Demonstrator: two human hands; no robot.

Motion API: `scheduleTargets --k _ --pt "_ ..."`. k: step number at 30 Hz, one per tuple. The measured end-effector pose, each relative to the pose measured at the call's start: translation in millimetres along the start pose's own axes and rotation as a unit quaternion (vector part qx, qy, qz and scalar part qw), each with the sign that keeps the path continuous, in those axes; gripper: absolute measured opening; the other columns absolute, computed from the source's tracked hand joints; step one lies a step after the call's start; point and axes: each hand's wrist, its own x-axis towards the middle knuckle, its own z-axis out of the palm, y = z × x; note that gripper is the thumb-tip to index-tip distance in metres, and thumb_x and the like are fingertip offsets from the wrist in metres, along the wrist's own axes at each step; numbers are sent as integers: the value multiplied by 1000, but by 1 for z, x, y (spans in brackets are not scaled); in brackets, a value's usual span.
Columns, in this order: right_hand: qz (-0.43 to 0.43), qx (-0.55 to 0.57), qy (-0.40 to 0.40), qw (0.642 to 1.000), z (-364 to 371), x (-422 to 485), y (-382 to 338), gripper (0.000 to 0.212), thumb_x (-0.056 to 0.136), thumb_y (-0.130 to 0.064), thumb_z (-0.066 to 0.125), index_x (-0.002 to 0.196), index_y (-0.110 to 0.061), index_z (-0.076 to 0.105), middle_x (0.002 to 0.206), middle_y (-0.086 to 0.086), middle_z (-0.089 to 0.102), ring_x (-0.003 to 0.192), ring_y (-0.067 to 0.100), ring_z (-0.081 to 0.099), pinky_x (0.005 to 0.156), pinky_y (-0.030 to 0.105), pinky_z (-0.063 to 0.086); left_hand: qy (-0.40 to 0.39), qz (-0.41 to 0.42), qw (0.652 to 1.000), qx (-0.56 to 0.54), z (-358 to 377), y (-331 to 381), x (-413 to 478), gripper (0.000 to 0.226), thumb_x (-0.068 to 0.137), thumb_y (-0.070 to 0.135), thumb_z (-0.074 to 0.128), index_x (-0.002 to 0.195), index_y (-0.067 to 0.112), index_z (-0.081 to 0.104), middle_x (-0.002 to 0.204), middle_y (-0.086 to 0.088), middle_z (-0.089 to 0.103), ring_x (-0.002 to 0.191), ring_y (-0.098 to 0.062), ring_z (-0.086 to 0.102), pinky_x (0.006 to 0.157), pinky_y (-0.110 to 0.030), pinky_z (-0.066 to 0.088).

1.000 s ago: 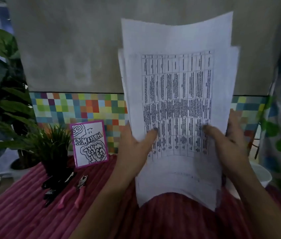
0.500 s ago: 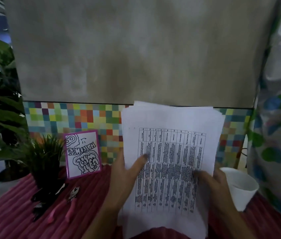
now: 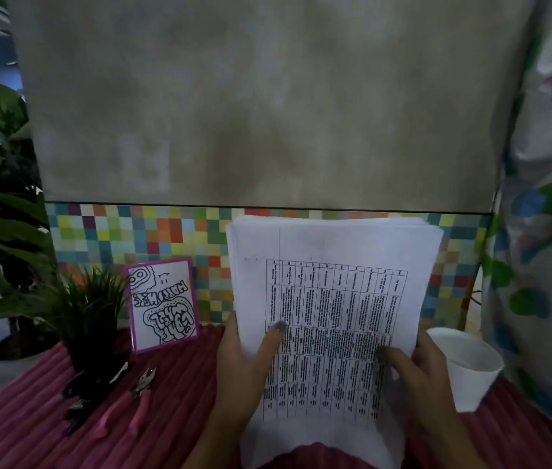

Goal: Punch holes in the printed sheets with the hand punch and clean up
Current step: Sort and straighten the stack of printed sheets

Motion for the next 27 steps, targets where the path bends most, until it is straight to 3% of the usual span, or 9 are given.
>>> scheduleTargets --k 3,6,9,11,14,16,20,24,27 --pt "-26 30 5 999 2 5 -12 52 83 21 52 111 -22 60 99 0 74 93 21 70 72 24 57 -12 -8 1000 -3 -2 1 0 37 83 24 72 118 24 62 110 11 71 106 -7 66 92 -32 52" --pt "-165 38 -4 986 -2 28 -53 84 83 16 60 141 -38 33 114 -5 61 95 8 64 78 22 55 -23 -9 1000 -7 -3 3 0 33 85 21 71 117 23 63 108 12 72 104 -5 67 91 -29 54" --pt "-288 -121 -54 948 -6 58 -100 97 81 4 69 147 -46 19 123 7 51 70 0 56 60 12 47 -27 1 1000 -7 -3 6 -2 35 84 21 71 118 22 63 109 12 71 105 -4 66 89 -23 54" --pt "-320 -233 -95 913 -8 77 -121 84 82 -1 68 147 -38 31 121 4 53 63 -4 48 57 8 38 -25 4 999 -20 -2 8 -2 36 83 21 71 117 22 63 109 13 71 104 -4 66 87 -19 53" --pt "-303 -280 -152 898 -9 87 -129 47 81 -16 59 125 -30 62 108 1 58 84 0 56 66 18 44 -19 -7 998 -57 -3 7 -2 31 84 20 71 112 30 63 108 16 71 103 -2 66 85 -18 52" --pt "-278 -279 -156 906 -12 87 -124 37 81 -18 57 113 -33 67 102 -2 58 86 3 56 65 17 45 -35 -18 997 -72 -4 4 -1 27 85 23 71 110 31 64 109 10 71 105 -9 66 86 -25 52" --pt "-241 -242 -157 927 -19 89 -115 32 87 -13 62 107 -37 67 102 -12 61 87 0 59 66 13 48 -40 -4 998 -39 1 -2 -3 25 89 17 64 114 19 67 108 5 73 106 -13 67 91 -30 54" --pt "-244 -106 -59 962 -10 85 -106 58 84 11 61 92 -45 74 91 -16 70 84 2 63 74 19 51 -1 15 998 -67 5 -2 -5 27 89 16 59 114 12 66 107 1 73 104 -14 68 88 -26 55" --pt "-205 -16 -30 978 -2 85 -91 52 83 -3 70 119 -41 64 85 -5 61 78 12 56 73 27 50 -25 8 998 -59 6 -3 -6 28 89 9 62 117 14 64 110 5 72 106 -10 66 88 -21 54"
